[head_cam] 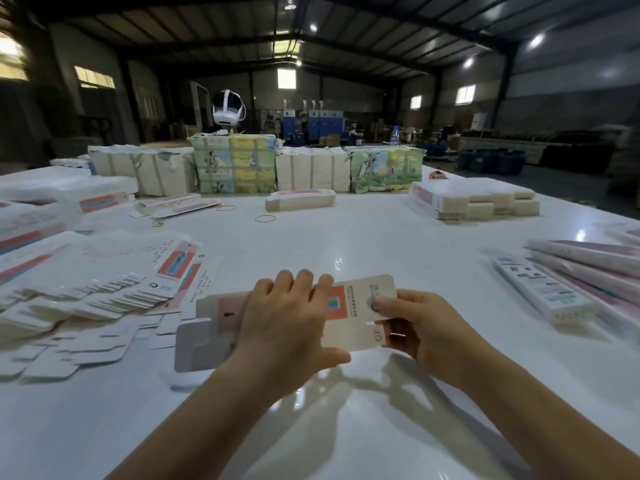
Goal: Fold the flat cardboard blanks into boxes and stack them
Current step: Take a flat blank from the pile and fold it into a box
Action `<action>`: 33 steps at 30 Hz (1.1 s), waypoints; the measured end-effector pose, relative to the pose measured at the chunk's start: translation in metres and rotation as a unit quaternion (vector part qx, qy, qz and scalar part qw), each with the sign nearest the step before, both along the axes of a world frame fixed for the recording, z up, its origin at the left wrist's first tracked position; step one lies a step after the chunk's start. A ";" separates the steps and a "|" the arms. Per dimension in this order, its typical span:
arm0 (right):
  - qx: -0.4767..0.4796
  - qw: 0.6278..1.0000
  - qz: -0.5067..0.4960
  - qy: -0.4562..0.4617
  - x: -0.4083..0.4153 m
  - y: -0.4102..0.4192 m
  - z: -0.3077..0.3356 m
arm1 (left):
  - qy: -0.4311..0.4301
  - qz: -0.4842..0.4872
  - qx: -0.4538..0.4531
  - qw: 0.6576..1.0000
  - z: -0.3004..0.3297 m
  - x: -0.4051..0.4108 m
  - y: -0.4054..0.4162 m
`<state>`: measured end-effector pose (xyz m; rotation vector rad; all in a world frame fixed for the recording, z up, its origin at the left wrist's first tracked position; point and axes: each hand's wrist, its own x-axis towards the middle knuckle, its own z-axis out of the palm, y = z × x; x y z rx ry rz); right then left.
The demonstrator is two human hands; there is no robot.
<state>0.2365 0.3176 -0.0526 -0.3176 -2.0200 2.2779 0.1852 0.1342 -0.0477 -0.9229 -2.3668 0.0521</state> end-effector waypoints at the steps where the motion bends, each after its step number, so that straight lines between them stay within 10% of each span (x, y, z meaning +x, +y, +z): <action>1: -0.004 1.000 0.000 0.003 0.000 0.000 -0.001 | -0.004 0.011 -0.001 1.000 -0.001 0.001 0.002; 16: 0.042 0.996 -0.075 0.015 0.007 -0.003 0.000 | -0.021 0.027 0.031 0.999 0.000 0.008 0.018; 25: 0.245 0.915 -0.185 0.262 0.015 -0.012 0.004 | 0.010 -0.029 0.101 0.994 0.003 0.012 0.018; 33: 0.287 0.896 -0.035 0.337 0.019 -0.007 0.000 | -0.317 -0.091 0.220 0.918 0.017 -0.003 -0.004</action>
